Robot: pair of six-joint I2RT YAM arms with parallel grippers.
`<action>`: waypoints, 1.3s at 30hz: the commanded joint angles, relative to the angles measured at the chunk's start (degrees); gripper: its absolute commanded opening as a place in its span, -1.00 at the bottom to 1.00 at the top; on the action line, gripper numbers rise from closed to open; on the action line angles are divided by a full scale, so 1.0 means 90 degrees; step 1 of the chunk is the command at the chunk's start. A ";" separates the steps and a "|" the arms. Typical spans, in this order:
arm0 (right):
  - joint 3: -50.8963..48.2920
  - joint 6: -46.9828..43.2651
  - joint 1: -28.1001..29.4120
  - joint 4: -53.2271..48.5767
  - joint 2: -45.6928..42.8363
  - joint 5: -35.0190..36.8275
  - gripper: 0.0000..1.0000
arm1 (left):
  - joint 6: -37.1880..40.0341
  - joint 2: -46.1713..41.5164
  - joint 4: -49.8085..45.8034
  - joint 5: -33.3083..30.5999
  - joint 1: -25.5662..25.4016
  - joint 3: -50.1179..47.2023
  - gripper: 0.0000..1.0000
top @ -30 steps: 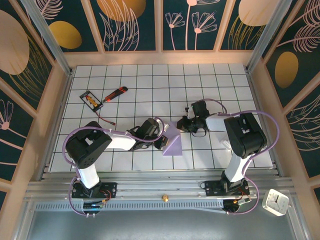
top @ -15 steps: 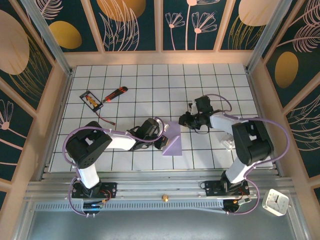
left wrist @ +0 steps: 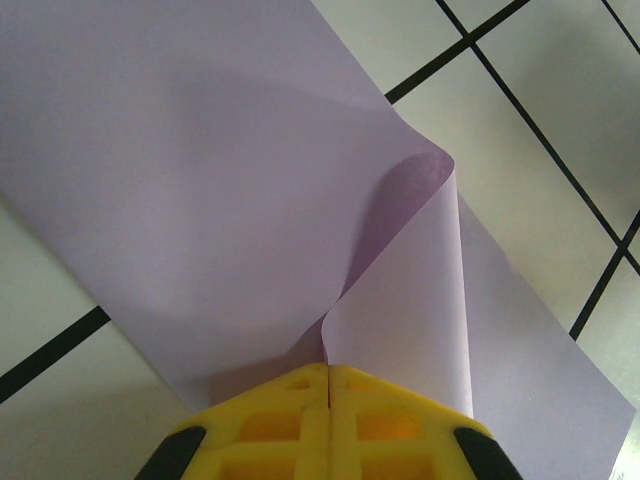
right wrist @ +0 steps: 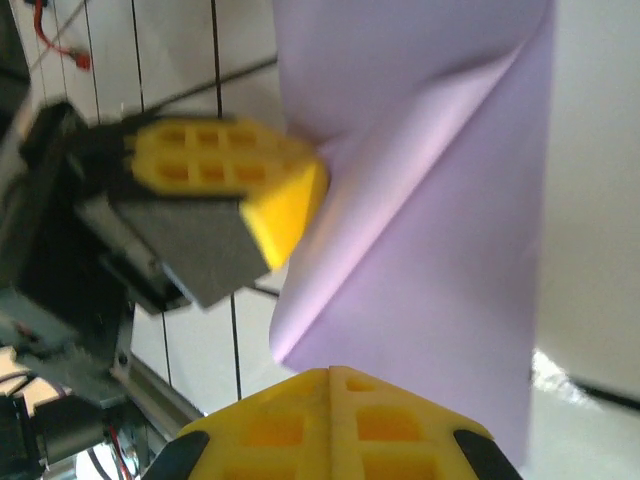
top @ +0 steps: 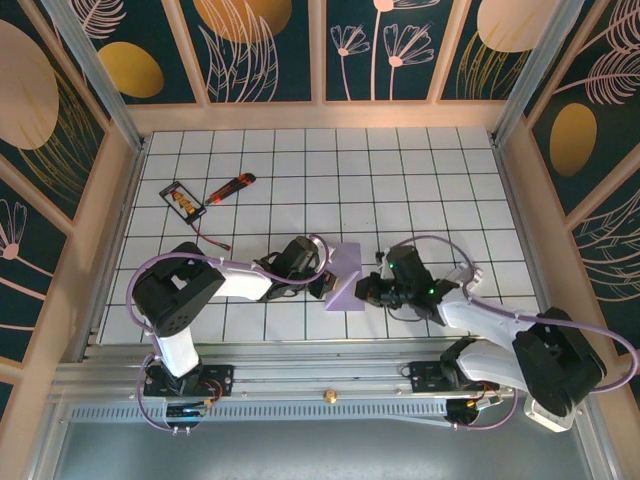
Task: Fold a paper plane with a square sheet of paper (pick it up from the middle)
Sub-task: Fold the triangle a second time at the center of the table.
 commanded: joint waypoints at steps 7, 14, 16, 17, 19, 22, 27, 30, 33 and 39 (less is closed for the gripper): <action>-0.0333 0.1406 0.1212 0.2015 0.0417 0.1239 -1.00 | 0.0020 0.0364 -0.0544 -0.0146 0.0039 -0.0069 -1.00; -0.0304 0.1566 0.1628 0.2774 0.1213 0.1335 -1.00 | 0.0018 0.0366 -0.0578 -0.0131 0.0040 -0.0049 -1.00; -0.0276 0.1564 0.1641 0.2870 0.1328 0.1360 -1.00 | 0.0014 0.0368 -0.0588 -0.0138 0.0045 -0.0049 -1.00; -0.0261 0.1546 0.1653 0.2902 0.1385 0.1360 -1.00 | 0.0009 0.0364 -0.0587 -0.0155 0.0040 -0.0053 -1.00; -0.0246 0.1535 0.1668 0.2957 0.1468 0.1379 -1.00 | 0.0022 0.0354 -0.0589 -0.0165 0.0044 -0.0064 -1.00; -0.0231 0.1532 0.1678 0.3065 0.1615 0.1380 -1.00 | 0.0027 0.0386 -0.0597 -0.0154 0.0040 -0.0044 -1.00; -0.0146 0.1507 0.1677 0.3201 0.1852 0.1316 -1.00 | 0.0031 0.0400 -0.0595 -0.0156 0.0046 -0.0049 -1.00; -0.0083 0.1458 0.1682 0.3237 0.1976 0.1283 -1.00 | 0.0044 0.0394 -0.0591 -0.0158 0.0041 -0.0052 -1.00; -0.0053 0.1459 0.1677 0.3298 0.2075 0.1229 -1.00 | 0.0032 0.0394 -0.0588 -0.0154 0.0040 -0.0066 -1.00; -0.0012 0.1424 0.1670 0.3321 0.2123 0.1223 -1.00 | 0.0041 0.0384 -0.0586 -0.0156 0.0040 -0.0067 -1.00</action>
